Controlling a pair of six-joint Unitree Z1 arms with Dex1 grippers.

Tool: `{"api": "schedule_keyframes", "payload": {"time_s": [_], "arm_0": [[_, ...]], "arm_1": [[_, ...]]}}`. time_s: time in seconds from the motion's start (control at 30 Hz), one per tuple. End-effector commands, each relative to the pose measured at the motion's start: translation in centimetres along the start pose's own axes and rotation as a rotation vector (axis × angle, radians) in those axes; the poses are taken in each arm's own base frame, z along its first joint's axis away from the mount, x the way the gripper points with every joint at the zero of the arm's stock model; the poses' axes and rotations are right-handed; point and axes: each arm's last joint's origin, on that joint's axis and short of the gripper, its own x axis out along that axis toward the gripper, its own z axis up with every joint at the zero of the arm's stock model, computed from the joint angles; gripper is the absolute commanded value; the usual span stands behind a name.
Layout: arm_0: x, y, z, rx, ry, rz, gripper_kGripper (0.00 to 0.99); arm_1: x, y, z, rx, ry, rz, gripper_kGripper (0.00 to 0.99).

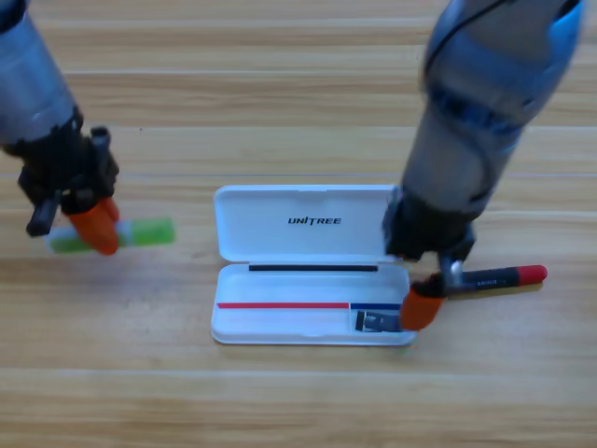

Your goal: Clean up eraser and pencils

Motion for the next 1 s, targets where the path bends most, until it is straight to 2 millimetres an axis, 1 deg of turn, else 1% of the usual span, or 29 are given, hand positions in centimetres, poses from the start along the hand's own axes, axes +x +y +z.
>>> {"api": "schedule_keyframes", "payload": {"time_s": [0.03,0.1,0.17,0.27,0.4,0.53,0.63,0.7,0.87,1.0], "arm_0": [[-1.0,-1.7,4.3,0.063,-0.017,-0.016,0.000],[-1.3,-2.4,5.8,0.084,-0.018,-0.007,0.000],[-1.0,-3.2,7.3,0.105,-0.014,-0.003,0.000],[0.4,-3.9,9.2,0.129,0.003,-0.021,0.000],[2.5,-4.3,11.3,0.146,0.026,-0.047,0.000],[4.8,-4.0,12.7,0.150,0.038,-0.074,0.000],[6.7,-3.5,13.6,0.152,0.055,-0.095,0.000],[7.7,-3.2,14.2,0.150,0.064,-0.105,0.000],[9.4,-2.6,15.0,0.142,0.069,-0.115,0.000],[10.2,-2.3,15.5,0.137,0.070,-0.119,0.000]], "arm_1": [[-5.3,2.2,-3.9,-0.034,-0.027,-0.043,0.902],[-4.6,1.6,-5.4,-0.046,0.011,-0.036,0.902],[-3.5,0.6,-6.5,-0.035,0.070,-0.038,0.902],[-1.0,-1.5,-7.7,-0.024,0.122,-0.030,0.900],[1.3,-4.0,-8.7,-0.014,0.126,-0.046,0.900],[3.1,-5.8,-9.0,-0.016,0.130,-0.056,0.899],[4.4,-6.8,-8.7,-0.023,0.130,-0.044,0.891],[5.2,-7.3,-8.5,-0.029,0.127,-0.034,0.854],[6.9,-8.2,-7.9,-0.035,0.128,-0.016,0.848],[7.7,-8.4,-7.8,-0.043,0.130,-0.001,0.811]]}}
